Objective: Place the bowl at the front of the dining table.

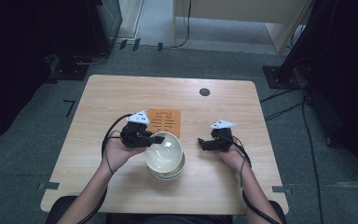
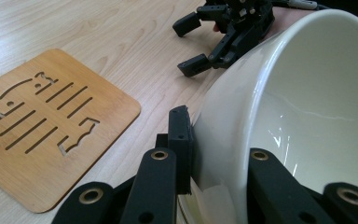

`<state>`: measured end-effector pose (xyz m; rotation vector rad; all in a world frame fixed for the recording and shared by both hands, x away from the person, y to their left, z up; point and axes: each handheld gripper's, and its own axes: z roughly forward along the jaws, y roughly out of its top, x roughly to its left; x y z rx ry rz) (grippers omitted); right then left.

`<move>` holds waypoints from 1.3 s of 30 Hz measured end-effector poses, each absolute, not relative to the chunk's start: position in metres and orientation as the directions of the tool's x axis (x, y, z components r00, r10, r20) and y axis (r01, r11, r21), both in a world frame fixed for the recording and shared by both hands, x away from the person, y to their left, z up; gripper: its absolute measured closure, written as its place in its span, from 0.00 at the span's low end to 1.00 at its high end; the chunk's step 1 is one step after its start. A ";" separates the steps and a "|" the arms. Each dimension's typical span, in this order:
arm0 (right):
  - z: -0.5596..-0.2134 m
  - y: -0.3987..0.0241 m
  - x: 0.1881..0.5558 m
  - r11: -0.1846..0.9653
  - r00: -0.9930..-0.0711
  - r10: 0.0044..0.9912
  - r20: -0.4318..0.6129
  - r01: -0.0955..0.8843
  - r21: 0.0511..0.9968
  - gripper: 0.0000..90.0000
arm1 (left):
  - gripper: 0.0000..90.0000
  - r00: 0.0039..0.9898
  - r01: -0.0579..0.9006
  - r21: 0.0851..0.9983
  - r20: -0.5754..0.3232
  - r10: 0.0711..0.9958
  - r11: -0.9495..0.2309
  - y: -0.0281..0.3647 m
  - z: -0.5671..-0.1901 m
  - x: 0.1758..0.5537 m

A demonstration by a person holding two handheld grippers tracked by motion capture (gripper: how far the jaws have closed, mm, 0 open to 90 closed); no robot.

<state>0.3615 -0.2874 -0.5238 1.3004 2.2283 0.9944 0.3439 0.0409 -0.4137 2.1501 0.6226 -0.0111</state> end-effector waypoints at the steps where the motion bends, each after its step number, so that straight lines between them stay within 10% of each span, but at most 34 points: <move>1: -0.524 -0.287 0.362 0.324 -0.503 0.864 0.030 0.599 0.732 0.11 | 0.90 0.874 0.437 0.752 -0.225 0.431 -0.493 0.042 -0.413 0.344; 39: -0.524 -0.288 0.359 0.321 -0.495 0.868 0.025 0.599 0.733 0.11 | 0.90 0.853 0.471 0.756 -0.259 0.453 -0.455 0.065 -0.393 0.357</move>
